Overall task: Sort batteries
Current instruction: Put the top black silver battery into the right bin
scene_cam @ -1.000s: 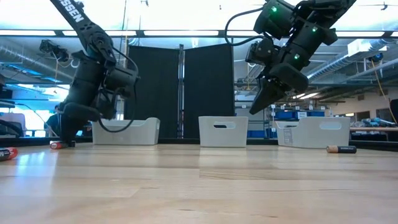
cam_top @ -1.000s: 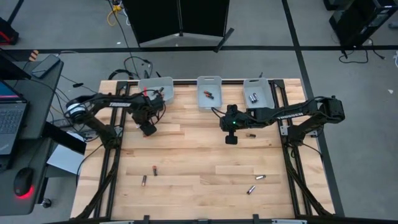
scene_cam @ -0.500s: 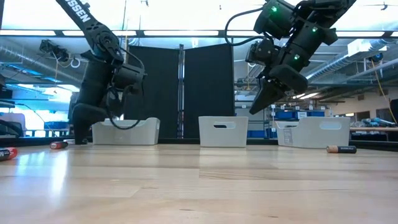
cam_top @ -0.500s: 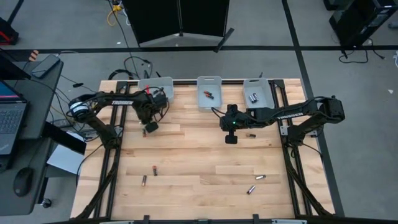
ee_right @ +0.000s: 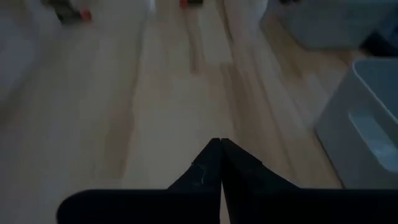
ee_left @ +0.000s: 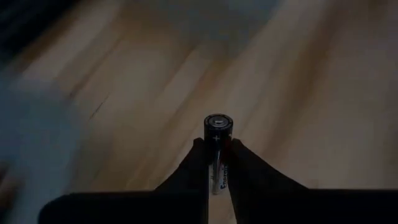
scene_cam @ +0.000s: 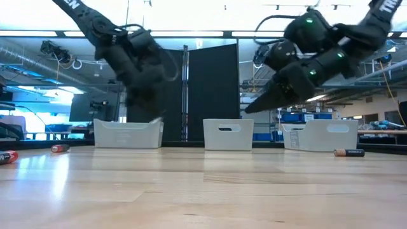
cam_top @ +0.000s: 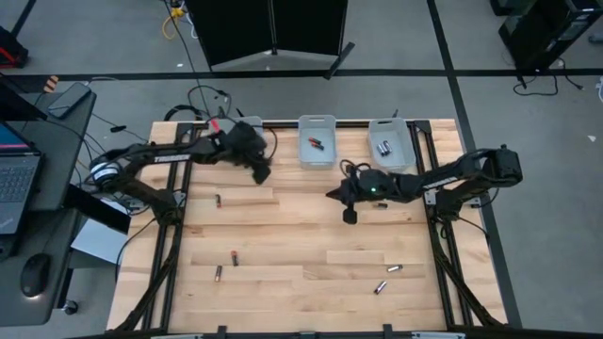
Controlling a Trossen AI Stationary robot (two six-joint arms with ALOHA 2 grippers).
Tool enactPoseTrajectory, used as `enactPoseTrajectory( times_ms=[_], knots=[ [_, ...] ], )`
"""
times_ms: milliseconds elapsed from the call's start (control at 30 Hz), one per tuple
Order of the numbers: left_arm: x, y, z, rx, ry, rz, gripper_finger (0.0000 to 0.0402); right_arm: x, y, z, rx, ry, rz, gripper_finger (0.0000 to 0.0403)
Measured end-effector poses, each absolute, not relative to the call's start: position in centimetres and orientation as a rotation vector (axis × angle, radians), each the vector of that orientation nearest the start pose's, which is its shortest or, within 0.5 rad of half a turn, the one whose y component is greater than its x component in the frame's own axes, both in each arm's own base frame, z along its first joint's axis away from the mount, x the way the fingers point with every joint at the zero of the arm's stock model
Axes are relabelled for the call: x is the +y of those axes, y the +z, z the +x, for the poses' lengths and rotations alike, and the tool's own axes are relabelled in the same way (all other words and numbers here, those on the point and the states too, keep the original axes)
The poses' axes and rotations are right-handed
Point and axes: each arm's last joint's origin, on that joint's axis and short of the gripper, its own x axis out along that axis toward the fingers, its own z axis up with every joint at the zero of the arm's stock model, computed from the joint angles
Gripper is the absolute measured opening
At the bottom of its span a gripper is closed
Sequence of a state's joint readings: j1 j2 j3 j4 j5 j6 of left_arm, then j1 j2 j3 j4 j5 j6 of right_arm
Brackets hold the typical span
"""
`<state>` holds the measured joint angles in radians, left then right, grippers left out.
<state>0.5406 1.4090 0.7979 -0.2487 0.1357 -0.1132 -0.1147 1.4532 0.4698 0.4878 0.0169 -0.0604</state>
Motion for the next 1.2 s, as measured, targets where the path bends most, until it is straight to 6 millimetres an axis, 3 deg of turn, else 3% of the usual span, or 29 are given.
enactPoseTrajectory(
  times_ms=[167, 367, 633, 900, 1200],
  knots=[
    [13.3, 21.8, 26.9, 0.375, 0.239, -0.395, 0.0037, -2.9, 14.9, 25.1, 0.341, -0.131, 0.049, 0.0016],
    [10.9, 23.4, 29.4, 0.113, 0.069, -0.318, 0.0037, -3.0, 16.4, 26.0, 0.239, -0.139, 0.141, 0.0027],
    [9.0, 23.5, 30.5, 0.061, 0.005, -0.233, 0.0037, -3.5, 19.0, 27.5, 0.119, -0.204, 0.161, 0.0083],
    [8.2, 23.7, 30.8, 0.045, -0.005, -0.208, 0.0037, -3.7, 20.8, 28.5, 0.055, -0.221, 0.159, 0.0158],
    [7.9, 24.2, 30.9, -0.007, 0.013, -0.189, 0.0037, -3.7, 21.2, 28.7, 0.044, -0.210, 0.157, 0.0171]
  ],
)
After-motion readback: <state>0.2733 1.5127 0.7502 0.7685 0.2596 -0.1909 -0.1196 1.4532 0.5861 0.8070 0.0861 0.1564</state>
